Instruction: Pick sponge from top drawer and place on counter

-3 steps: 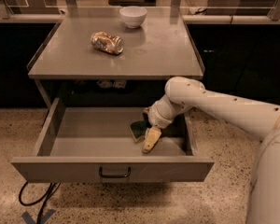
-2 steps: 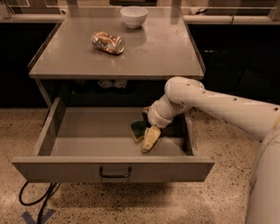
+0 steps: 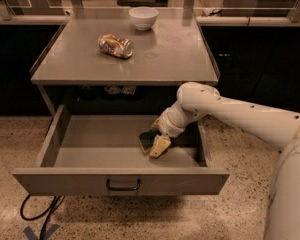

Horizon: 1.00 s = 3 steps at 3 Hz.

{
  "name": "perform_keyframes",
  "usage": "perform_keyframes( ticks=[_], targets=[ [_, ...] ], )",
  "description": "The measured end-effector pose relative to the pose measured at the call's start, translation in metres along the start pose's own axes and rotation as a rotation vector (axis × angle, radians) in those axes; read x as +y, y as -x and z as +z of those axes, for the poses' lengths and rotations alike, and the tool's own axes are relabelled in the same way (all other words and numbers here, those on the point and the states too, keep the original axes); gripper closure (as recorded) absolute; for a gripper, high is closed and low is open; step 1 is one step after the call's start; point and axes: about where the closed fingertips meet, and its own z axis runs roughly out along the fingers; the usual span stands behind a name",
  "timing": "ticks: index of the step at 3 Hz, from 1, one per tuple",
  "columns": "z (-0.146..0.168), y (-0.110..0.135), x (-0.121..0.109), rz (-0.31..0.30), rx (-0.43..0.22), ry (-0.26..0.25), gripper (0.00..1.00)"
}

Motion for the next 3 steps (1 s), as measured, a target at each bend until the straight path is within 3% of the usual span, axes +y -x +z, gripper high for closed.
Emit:
perform_keyframes(
  ticks=[1, 2, 3],
  targets=[
    [-0.018, 0.007, 0.012, -0.008, 0.007, -0.043, 0.65],
    [-0.059, 0.029, 0.034, -0.033, 0.045, -0.155, 0.88],
    [-0.118, 0.062, 0.051, -0.061, 0.107, -0.246, 1.00]
  ],
)
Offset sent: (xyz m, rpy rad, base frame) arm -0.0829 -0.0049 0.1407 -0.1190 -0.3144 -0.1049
